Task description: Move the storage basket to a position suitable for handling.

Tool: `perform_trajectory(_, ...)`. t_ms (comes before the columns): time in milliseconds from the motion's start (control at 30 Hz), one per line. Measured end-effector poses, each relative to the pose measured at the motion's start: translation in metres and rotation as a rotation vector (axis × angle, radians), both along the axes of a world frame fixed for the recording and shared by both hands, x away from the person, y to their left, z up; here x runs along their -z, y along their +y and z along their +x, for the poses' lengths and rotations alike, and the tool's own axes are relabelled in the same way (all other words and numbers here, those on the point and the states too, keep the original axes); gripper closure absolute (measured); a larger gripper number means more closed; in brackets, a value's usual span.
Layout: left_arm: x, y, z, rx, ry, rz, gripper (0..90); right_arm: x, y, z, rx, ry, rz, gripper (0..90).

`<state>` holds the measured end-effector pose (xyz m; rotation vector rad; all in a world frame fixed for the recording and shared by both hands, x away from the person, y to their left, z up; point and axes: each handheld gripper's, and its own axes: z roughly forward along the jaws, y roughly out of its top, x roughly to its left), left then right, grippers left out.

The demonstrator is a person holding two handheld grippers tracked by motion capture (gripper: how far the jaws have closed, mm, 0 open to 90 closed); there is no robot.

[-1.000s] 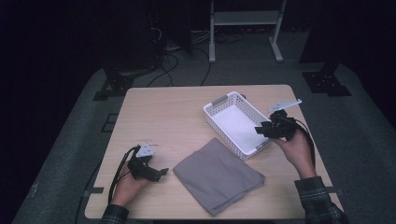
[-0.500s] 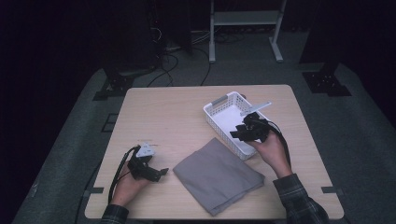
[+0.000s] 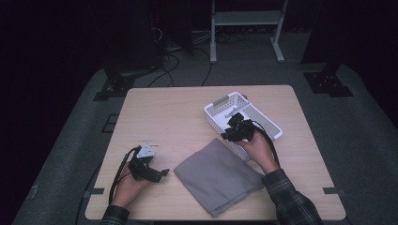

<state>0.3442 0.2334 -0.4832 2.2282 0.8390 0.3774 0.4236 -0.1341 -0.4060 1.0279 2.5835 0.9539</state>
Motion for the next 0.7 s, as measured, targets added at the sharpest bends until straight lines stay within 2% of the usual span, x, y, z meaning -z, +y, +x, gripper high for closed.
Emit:
perform_trajectory(100, 0.000, 0.000, 0.000, 0.000, 0.000, 0.000, 0.0, 0.002, -0.002, 0.001, 0.003, 0.009, -0.012, 74.9)
perform_trajectory(367, 0.000, 0.000, 0.000, 0.002, -0.002, 0.002, 0.0, 0.001, -0.013, -0.003, 0.009, 0.023, -0.005, 78.5)
perform_trajectory(700, 0.000, 0.000, 0.000, -0.002, 0.000, -0.005, 0.0, 0.000, -0.030, -0.014, 0.037, -0.003, -0.038, 83.7)
